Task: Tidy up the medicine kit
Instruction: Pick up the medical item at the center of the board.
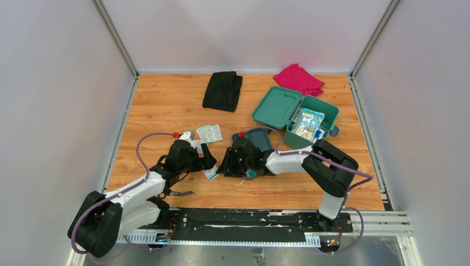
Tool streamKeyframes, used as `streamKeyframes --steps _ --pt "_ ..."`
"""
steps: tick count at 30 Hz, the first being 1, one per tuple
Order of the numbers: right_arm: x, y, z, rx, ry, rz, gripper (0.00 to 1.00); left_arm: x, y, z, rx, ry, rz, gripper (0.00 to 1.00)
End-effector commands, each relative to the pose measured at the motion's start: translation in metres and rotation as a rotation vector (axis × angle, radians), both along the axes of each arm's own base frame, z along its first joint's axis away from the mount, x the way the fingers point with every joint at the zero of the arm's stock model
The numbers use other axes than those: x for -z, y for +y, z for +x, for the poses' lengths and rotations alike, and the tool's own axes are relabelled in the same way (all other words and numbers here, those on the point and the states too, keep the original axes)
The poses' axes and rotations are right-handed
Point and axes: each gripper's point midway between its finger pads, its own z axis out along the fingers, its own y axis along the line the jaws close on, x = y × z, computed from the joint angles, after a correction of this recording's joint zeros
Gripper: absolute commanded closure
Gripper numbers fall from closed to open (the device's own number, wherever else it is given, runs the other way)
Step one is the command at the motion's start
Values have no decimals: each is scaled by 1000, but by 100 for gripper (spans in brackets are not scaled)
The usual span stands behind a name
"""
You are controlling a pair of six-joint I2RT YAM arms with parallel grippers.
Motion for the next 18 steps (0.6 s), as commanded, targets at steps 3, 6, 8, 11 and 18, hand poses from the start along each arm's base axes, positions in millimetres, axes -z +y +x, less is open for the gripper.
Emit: streamKeyframes --steps 3,6,8,11,18 --pt "23 -27 7 85 -4 -154 49 20 10 -15 7 78 51 0" --pt "30 -21 4 80 32 -127 49 18 9 -15 13 74 46 0" --pt "33 -15 3 81 54 -98 49 17 8 -15 15 70 44 0" --pt "37 -11 2 86 75 -80 49 16 8 -15 16 69 41 0" --pt "40 -5 3 102 103 -42 48 20 10 -21 21 92 49 0"
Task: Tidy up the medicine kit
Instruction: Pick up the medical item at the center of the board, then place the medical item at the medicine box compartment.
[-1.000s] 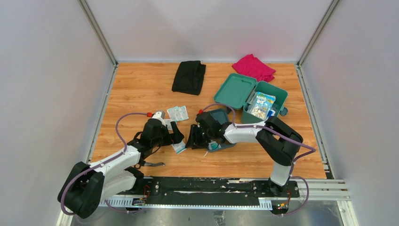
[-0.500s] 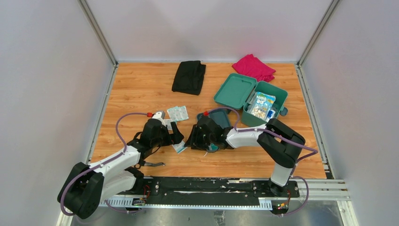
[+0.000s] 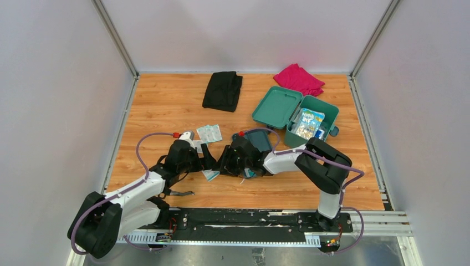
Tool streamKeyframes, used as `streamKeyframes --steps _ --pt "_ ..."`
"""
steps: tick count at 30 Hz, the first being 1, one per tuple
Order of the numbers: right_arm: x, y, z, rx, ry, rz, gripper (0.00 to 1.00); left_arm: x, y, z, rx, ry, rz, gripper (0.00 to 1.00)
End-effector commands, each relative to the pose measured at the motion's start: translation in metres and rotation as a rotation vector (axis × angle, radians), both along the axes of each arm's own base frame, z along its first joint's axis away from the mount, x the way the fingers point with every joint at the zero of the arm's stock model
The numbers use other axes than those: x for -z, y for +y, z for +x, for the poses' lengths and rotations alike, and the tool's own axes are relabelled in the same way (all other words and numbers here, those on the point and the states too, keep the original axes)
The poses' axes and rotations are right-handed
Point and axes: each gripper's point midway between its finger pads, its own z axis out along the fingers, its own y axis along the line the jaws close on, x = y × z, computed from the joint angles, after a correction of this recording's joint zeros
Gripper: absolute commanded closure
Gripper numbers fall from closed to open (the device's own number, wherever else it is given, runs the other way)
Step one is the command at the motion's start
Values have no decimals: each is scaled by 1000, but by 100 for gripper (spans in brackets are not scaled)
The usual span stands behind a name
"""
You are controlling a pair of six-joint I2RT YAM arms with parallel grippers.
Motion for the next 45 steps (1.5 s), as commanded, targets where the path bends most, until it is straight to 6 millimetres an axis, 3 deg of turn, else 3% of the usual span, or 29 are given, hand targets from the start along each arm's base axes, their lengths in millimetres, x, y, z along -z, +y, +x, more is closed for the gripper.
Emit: streamKeyframes --steps 1,11,20,23,25,28,32,34,37,43,45 --pt "41 -20 -7 30 77 -112 48 19 10 -19 9 89 46 0" --pt "44 -17 -1 55 85 -60 57 20 10 -20 9 96 44 0" --pt "43 -20 2 75 71 -44 82 19 10 -20 7 98 40 0" --pt "39 -19 5 71 42 -29 92 9 5 -17 3 87 9 0" --pt "32 -14 7 51 6 0 99 -11 -5 -10 15 60 -45 0" --pt "22 -7 10 14 -45 34 100 -58 -15 7 12 -23 -101 0" --pt "6 -8 10 -4 -103 54 100 -117 -9 18 -24 -127 -108 0" --pt "-12 -12 12 3 -158 49 100 -140 0 17 -50 -181 -93 0" --pt "-36 -25 14 4 -243 -8 100 -151 20 9 -95 -219 -39 0" --pt "-76 -81 16 73 -386 -155 100 -139 55 -20 -150 -202 69 0" --pt "-81 -106 13 103 -404 -214 100 -140 50 -27 -127 -203 31 0"
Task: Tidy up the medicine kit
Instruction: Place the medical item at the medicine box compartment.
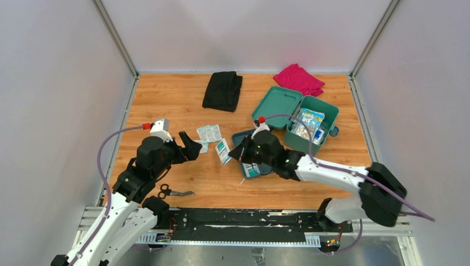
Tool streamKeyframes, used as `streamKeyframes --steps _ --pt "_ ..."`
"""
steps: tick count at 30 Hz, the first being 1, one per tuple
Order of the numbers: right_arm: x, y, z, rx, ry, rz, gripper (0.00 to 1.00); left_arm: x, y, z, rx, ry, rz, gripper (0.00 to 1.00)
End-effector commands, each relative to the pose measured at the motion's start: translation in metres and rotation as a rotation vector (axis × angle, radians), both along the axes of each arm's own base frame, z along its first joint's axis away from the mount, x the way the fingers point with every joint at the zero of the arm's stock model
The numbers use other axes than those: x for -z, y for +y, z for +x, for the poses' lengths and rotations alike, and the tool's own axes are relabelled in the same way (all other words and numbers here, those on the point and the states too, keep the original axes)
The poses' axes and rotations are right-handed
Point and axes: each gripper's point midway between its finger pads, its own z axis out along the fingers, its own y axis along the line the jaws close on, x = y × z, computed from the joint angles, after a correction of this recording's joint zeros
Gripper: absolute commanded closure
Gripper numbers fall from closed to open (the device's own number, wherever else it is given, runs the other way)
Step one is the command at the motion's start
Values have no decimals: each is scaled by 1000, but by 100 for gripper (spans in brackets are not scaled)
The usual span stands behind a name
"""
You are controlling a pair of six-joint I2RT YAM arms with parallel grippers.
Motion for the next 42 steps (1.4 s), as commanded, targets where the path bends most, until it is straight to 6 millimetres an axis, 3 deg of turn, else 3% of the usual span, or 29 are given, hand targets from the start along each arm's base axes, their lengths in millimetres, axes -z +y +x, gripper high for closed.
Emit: streamKeyframes --steps 1,4,7,14,32,37,42 --pt "21 -69 -4 115 -48 -250 100 26 15 -23 -3 78 64 0" --pt "21 -98 -6 174 -68 -275 100 22 22 -24 -31 87 79 0" --pt "30 -113 -11 165 -47 -287 100 22 22 -25 -32 102 90 0" --pt "47 -110 -18 108 -7 -306 100 30 20 -26 -26 132 83 0" --pt "92 -121 -8 212 79 -425 100 36 14 -27 1 142 72 0" --pt "93 -125 -7 214 77 -462 87 37 13 -26 4 144 72 0" --pt "74 -135 -3 220 35 -510 70 37 12 -26 11 143 73 0"
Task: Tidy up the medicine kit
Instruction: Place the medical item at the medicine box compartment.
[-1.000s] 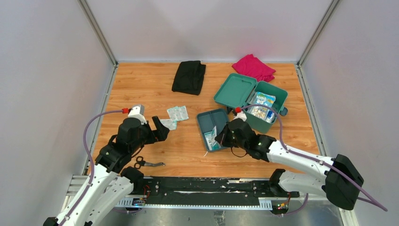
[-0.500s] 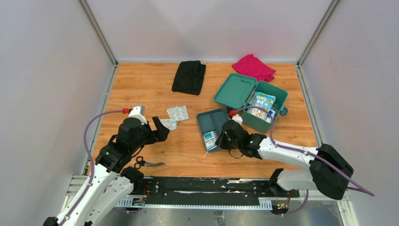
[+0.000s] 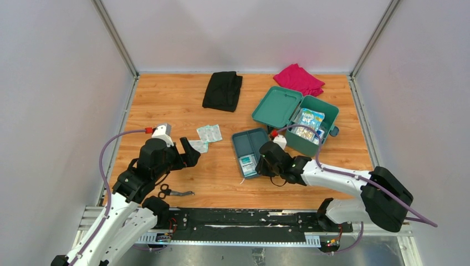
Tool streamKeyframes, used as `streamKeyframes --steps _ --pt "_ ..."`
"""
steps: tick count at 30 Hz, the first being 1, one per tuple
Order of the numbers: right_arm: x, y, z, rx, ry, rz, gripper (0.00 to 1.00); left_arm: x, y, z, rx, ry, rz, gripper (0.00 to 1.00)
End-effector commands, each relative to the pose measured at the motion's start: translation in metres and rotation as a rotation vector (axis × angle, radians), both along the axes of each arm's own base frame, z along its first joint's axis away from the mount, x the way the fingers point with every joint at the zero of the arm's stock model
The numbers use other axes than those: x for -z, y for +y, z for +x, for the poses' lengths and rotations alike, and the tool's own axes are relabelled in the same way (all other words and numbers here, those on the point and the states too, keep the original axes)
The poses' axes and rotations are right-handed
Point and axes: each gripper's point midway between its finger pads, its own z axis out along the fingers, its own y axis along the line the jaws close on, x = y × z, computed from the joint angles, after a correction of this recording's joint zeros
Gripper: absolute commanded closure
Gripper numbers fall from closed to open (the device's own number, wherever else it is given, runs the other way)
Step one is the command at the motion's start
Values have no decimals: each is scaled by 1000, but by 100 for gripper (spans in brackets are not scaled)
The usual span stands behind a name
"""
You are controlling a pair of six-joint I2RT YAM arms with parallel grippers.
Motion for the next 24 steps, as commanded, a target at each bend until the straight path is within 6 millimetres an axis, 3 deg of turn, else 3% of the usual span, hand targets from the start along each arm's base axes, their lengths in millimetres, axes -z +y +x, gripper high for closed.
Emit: streamKeyframes --steps 1,5,11,17,24 --pt "-22 -19 12 39 -65 -79 66 2 -2 0 12 2 -2 0" --pt "-39 -27 15 26 -109 -111 62 2 -1 1 9 1 0 0" --pt "-56 12 10 -168 -97 -41 87 3 -1 1 4 1 -2 0" --pt "-29 52 0 -324 54 -27 95 5 -1 1 5 5 -5 0" --pt "-2 54 4 -314 105 -79 98 5 -1 0 4 3 -7 0"
